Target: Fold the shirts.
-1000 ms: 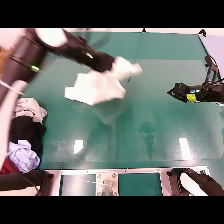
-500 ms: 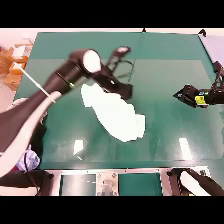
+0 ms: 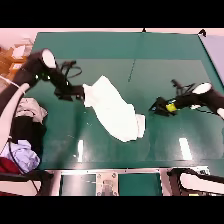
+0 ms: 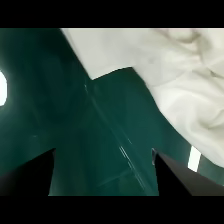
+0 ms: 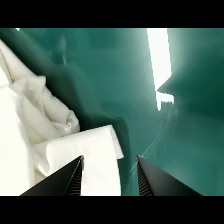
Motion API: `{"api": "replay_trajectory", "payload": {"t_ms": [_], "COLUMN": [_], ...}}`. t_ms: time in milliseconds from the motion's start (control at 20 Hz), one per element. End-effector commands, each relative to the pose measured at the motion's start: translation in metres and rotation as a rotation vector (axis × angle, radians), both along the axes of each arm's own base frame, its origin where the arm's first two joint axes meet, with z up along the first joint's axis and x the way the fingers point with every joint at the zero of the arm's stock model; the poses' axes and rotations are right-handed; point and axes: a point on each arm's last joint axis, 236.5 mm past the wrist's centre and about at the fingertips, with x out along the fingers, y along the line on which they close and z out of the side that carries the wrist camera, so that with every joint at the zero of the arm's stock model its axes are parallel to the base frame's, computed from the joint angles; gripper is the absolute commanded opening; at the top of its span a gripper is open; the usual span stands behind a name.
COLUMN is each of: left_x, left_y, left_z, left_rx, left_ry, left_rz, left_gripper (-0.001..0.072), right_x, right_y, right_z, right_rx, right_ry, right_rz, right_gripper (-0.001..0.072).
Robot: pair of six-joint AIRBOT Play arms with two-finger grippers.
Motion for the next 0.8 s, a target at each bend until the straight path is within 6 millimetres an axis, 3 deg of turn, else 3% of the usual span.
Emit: {"api": "replay_trajectory", "payload": {"t_ms": [0, 150, 200, 300, 400, 450, 500, 600, 650, 700, 750], "left_x": [0.001, 0.024, 0.025, 0.024, 0.037, 0.046, 0.054, 0.068, 0.071, 0.074, 0.076], "left_y": [-0.005, -0.016, -0.021, -0.031, -0.045, -0.052, -0.056, -0.058, -0.058, -0.059, -0.063], "left_z": [-0.057, -0.065, -0.067, -0.077, -0.08, -0.078, -0.074, -0.067, -0.065, -0.061, -0.051], "left_rx": [-0.087, -0.162, -0.183, -0.224, -0.302, -0.347, -0.379, -0.402, -0.403, -0.405, -0.418], "left_ry": [-0.01, -0.107, -0.102, -0.065, -0.076, -0.099, -0.129, -0.196, -0.216, -0.236, -0.251], "left_rz": [0.146, 0.22, 0.217, 0.24, 0.289, 0.31, 0.322, 0.318, 0.306, 0.279, 0.249], "left_gripper": [0.0681, 0.0681, 0.0681, 0.0681, 0.068, 0.0679, 0.0625, 0.034, 0.0131, 0.0024, 0.0023], "right_x": [-0.02, -0.022, -0.019, -0.017, -0.017, -0.017, -0.017, -0.013, -0.008, -0.002, 0.006], "right_y": [0.042, 0.051, 0.055, 0.059, 0.059, 0.058, 0.058, 0.059, 0.057, 0.054, 0.049], "right_z": [-0.036, -0.04, -0.036, -0.034, -0.034, -0.034, -0.033, -0.03, -0.027, -0.023, -0.014], "right_rx": [0.049, 0.069, 0.093, 0.112, 0.112, 0.111, 0.113, 0.134, 0.144, 0.148, 0.159], "right_ry": [0.103, 0.117, 0.103, 0.091, 0.091, 0.09, 0.087, 0.075, 0.063, 0.05, 0.032], "right_rz": [0.125, 0.131, 0.128, 0.132, 0.131, 0.131, 0.132, 0.121, 0.111, 0.101, 0.085], "right_gripper": [0.0386, 0.0376, 0.0312, 0.0275, 0.0124, 0.0105, 0.0029, 0.0012, 0.0012, 0.0012, 0.0012]}}
